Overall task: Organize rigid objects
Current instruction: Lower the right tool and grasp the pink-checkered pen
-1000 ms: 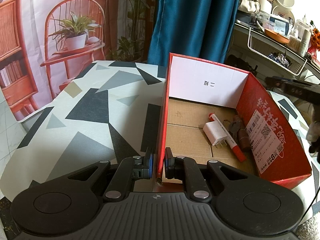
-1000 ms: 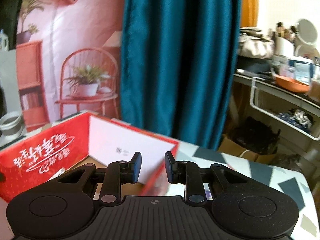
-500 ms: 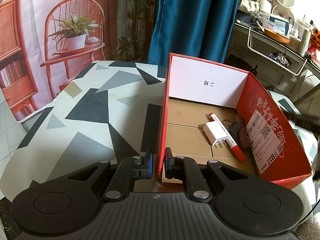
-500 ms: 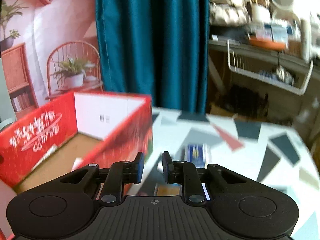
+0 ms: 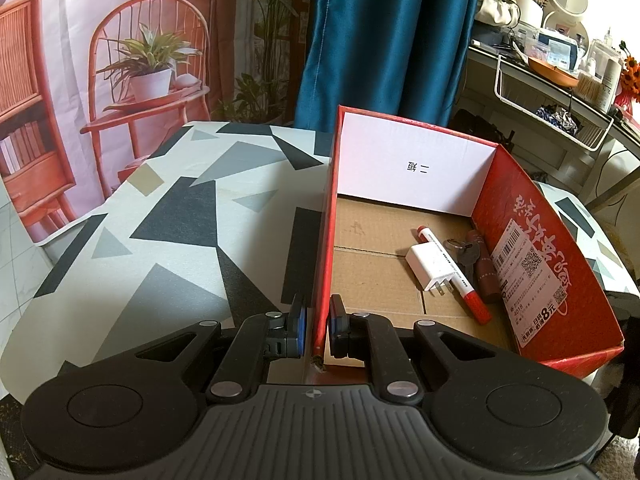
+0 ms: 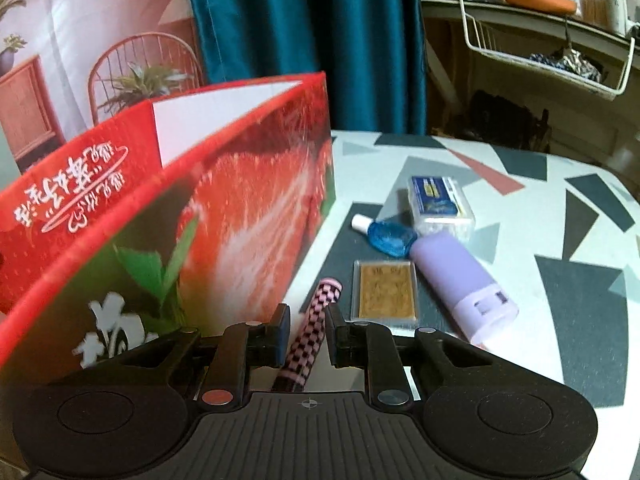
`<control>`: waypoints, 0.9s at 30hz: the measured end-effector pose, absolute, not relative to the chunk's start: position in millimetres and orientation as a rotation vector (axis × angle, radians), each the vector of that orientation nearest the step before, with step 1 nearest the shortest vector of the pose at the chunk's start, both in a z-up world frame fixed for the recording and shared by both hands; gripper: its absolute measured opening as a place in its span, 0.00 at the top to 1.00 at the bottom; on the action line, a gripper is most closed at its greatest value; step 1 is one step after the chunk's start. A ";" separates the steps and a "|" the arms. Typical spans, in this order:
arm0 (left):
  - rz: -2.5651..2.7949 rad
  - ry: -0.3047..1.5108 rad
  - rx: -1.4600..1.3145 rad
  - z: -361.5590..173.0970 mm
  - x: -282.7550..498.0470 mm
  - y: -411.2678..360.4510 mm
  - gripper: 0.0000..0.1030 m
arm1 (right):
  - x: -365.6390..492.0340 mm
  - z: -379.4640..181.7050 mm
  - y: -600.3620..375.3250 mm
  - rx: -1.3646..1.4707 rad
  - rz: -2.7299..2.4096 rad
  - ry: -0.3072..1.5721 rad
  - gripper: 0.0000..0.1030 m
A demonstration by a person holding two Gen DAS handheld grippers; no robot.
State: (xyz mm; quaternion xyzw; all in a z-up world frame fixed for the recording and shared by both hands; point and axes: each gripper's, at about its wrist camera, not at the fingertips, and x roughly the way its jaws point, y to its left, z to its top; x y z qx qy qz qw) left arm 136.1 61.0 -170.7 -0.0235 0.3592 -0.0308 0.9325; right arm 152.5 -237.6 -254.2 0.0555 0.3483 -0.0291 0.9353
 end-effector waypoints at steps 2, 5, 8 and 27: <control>-0.063 0.735 -0.048 -170.8 136.2 60.8 0.87 | 150.9 -257.6 -236.8 0.109 -0.059 0.725 0.82; -0.063 0.735 -0.048 -170.8 136.1 61.1 0.87 | 147.6 -261.5 -236.7 0.109 -0.052 0.733 0.82; -0.063 0.735 -0.048 -170.9 136.1 61.1 0.87 | 146.7 -262.0 -236.0 0.081 -0.046 0.743 0.82; -0.064 0.739 -0.061 -171.1 137.0 61.3 0.87 | 143.2 -269.7 -242.0 -0.020 -0.095 0.717 0.85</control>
